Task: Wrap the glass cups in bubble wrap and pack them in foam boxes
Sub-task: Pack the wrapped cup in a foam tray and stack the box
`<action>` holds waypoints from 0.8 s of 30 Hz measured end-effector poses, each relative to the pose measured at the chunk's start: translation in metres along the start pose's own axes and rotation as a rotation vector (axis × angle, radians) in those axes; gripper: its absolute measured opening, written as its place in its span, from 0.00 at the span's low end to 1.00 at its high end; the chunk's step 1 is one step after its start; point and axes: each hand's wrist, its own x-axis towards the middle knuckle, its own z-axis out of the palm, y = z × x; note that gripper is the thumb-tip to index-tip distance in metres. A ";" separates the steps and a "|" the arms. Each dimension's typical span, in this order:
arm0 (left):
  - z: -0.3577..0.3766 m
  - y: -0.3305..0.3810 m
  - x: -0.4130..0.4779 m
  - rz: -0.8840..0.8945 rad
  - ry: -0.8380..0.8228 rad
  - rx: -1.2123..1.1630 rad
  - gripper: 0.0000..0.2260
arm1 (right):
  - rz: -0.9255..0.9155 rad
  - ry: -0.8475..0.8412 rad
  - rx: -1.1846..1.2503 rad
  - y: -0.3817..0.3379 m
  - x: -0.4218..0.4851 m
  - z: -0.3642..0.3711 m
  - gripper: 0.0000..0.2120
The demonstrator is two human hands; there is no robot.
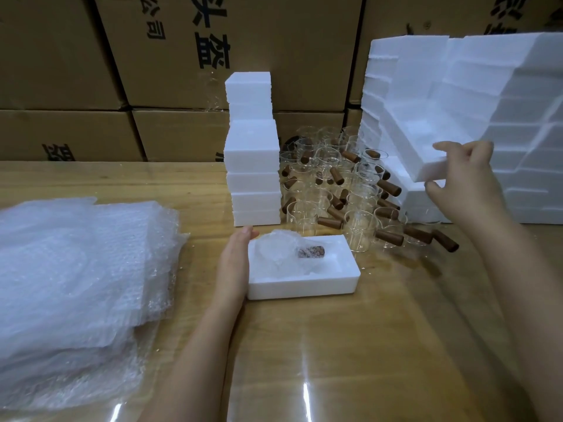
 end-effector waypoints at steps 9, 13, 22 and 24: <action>-0.006 0.012 0.000 0.102 0.030 -0.036 0.17 | -0.065 0.231 0.535 -0.056 -0.051 -0.021 0.16; -0.012 0.022 -0.001 0.243 0.040 0.014 0.20 | 0.023 0.055 0.919 -0.070 -0.057 -0.020 0.09; -0.024 0.041 0.002 0.157 -0.013 -0.264 0.14 | 0.250 -0.524 1.162 -0.062 -0.054 -0.001 0.07; -0.025 0.043 0.000 0.173 -0.054 -0.212 0.15 | 0.272 -0.562 1.121 -0.060 -0.055 0.002 0.11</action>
